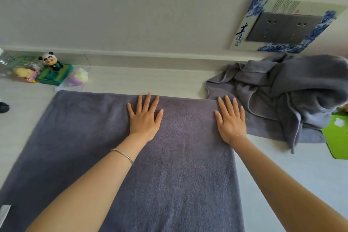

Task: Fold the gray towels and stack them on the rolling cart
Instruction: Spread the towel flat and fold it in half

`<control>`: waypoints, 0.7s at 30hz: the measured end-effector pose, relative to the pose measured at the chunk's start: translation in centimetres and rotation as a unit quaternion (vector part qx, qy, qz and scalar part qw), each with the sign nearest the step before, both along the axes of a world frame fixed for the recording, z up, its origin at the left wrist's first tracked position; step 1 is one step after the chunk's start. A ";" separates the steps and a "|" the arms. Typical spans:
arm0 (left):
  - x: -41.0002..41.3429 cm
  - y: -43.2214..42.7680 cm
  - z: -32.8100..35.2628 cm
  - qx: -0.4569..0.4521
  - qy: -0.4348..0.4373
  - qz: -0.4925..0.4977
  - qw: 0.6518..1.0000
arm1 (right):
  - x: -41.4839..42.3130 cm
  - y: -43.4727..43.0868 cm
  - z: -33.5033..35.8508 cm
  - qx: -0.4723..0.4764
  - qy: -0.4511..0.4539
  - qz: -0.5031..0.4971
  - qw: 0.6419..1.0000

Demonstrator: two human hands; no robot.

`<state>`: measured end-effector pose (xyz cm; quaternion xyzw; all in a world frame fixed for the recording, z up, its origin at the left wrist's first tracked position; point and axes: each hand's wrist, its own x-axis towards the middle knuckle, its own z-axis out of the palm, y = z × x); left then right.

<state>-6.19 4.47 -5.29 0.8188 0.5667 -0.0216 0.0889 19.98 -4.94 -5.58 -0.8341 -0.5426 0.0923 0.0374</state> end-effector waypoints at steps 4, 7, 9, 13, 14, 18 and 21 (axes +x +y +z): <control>-1.9 -3.4 0.3 -0.009 -0.053 0.020 0.998 | -3.8 -0.9 0.9 0.095 0.002 0.022 0.995; -3.5 -8.8 0.1 -0.007 -0.072 -0.037 0.997 | -10.8 -2.8 1.0 0.128 0.030 0.091 0.987; -5.3 -9.9 -0.2 -0.014 -0.053 -0.035 0.998 | -14.8 -4.2 0.4 0.112 0.042 0.128 0.985; -11.7 -6.9 -0.4 0.000 -0.027 0.079 0.997 | -16.0 -7.0 -0.8 0.064 0.036 0.113 0.991; -13.8 -6.1 -0.5 -0.001 -0.020 0.112 0.993 | -15.4 -7.5 -0.8 0.058 0.037 0.096 0.993; -19.4 -5.0 0.8 -0.051 0.003 0.195 0.979 | -13.1 -9.9 -0.3 0.040 0.020 0.033 0.998; -18.7 -7.8 0.8 -0.032 -0.020 0.167 0.985 | -13.2 -12.0 0.3 0.035 0.022 -0.008 0.999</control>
